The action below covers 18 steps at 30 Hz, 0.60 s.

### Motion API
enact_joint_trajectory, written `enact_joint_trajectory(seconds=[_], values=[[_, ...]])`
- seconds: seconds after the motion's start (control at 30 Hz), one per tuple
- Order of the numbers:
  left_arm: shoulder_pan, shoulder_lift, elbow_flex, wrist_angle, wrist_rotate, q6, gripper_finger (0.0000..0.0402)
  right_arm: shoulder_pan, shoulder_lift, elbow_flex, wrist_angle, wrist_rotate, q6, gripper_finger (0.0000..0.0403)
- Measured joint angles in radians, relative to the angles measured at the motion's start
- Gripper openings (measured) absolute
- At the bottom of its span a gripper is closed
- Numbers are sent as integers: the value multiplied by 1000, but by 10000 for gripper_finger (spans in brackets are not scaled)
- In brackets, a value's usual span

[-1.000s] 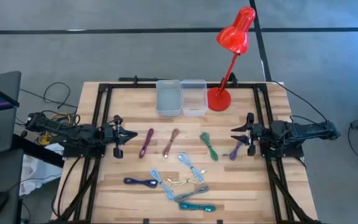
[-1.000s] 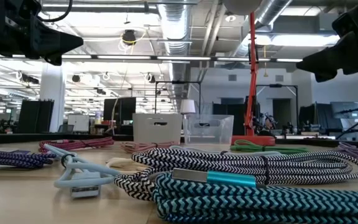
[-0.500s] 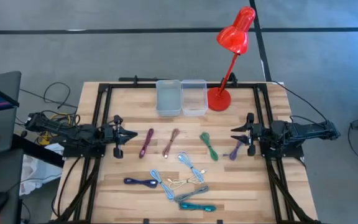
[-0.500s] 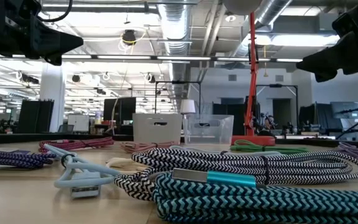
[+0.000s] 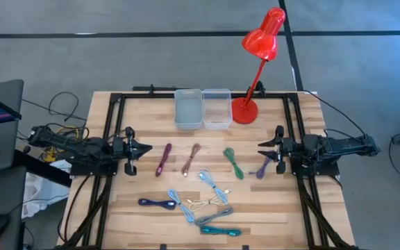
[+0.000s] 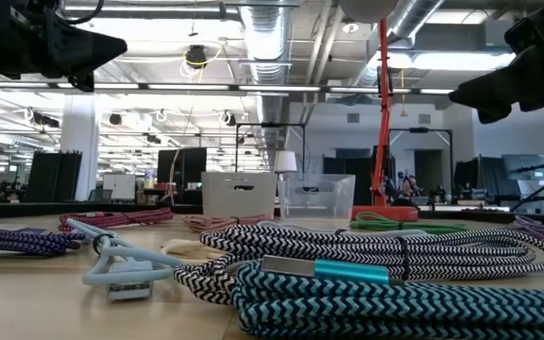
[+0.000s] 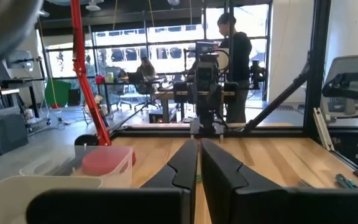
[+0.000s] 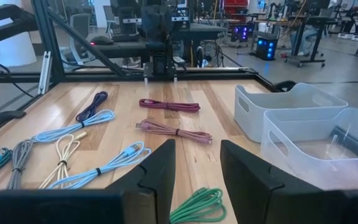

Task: Pick & Place USB Port
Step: Put the green charger cable into the transparent bin

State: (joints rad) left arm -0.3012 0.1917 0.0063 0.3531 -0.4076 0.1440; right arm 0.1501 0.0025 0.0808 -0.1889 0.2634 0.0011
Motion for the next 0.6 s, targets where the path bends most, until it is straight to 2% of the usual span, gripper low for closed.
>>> enact_joint_trajectory(seconds=[0.43,0.53,0.6], values=[[0,0,0,8,0,-22,21,0,0,0,18,0,0,120],[0,0,0,8,0,-21,21,0,0,0,77,7,28,120],[0,0,0,8,-12,-11,21,0,0,2,131,48,67,120]])
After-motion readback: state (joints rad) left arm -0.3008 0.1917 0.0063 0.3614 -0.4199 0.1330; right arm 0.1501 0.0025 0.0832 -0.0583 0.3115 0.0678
